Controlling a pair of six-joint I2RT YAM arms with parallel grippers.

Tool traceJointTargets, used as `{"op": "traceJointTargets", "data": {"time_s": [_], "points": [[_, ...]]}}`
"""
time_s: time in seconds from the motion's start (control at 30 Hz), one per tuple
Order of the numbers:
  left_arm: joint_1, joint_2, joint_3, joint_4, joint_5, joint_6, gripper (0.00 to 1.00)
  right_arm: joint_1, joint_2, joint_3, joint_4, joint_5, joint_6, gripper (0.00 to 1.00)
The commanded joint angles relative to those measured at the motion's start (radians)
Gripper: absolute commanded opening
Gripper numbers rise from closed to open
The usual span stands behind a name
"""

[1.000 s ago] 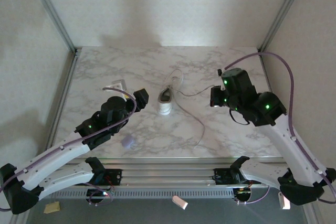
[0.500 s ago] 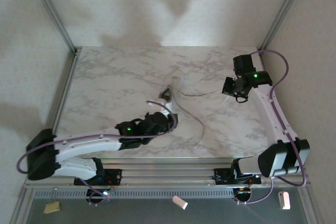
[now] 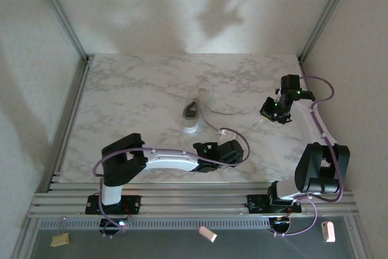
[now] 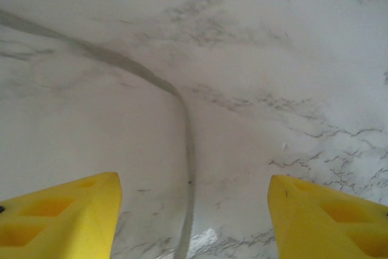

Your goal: Tie the shoes

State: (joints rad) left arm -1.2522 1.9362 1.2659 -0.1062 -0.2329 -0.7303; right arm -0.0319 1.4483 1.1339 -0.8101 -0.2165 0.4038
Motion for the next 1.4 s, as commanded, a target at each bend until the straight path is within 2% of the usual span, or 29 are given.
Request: {"op": "traceJointTargets", "data": {"time_s": [0.0,0.2,0.43,0.67,0.8,0.97,1.1,1.27,1.37], "points": [[-0.013,0.054,0.071,-0.069,0.025,-0.011,0.62,-0.038,-0.021,-0.023,0.017,-0.015,-0.005,0.00],[-0.021,0.129,0.123,-0.127,0.042,-0.009,0.59,-0.092,-0.020,-0.034,0.021,-0.026,-0.013,0.00],[-0.021,0.194,0.202,-0.239,0.028,0.000,0.53,-0.092,-0.016,-0.033,0.023,-0.029,-0.014,0.00],[-0.027,0.266,0.307,-0.364,0.006,0.015,0.52,-0.092,-0.022,-0.036,0.022,-0.023,-0.018,0.00],[-0.027,0.295,0.350,-0.420,-0.017,0.021,0.47,-0.092,-0.026,-0.037,0.023,-0.020,-0.020,0.00],[-0.028,0.322,0.383,-0.453,-0.028,0.025,0.39,-0.091,-0.037,-0.046,0.033,-0.014,-0.022,0.00],[-0.018,0.304,0.377,-0.449,-0.049,0.029,0.22,-0.092,-0.060,-0.059,0.048,-0.004,-0.026,0.00],[0.017,0.175,0.350,-0.416,-0.053,0.042,0.01,-0.088,-0.110,-0.081,0.065,-0.035,-0.029,0.00],[0.051,0.045,0.327,-0.374,-0.029,0.070,0.00,-0.070,-0.147,-0.083,0.054,-0.049,-0.030,0.00]]}}
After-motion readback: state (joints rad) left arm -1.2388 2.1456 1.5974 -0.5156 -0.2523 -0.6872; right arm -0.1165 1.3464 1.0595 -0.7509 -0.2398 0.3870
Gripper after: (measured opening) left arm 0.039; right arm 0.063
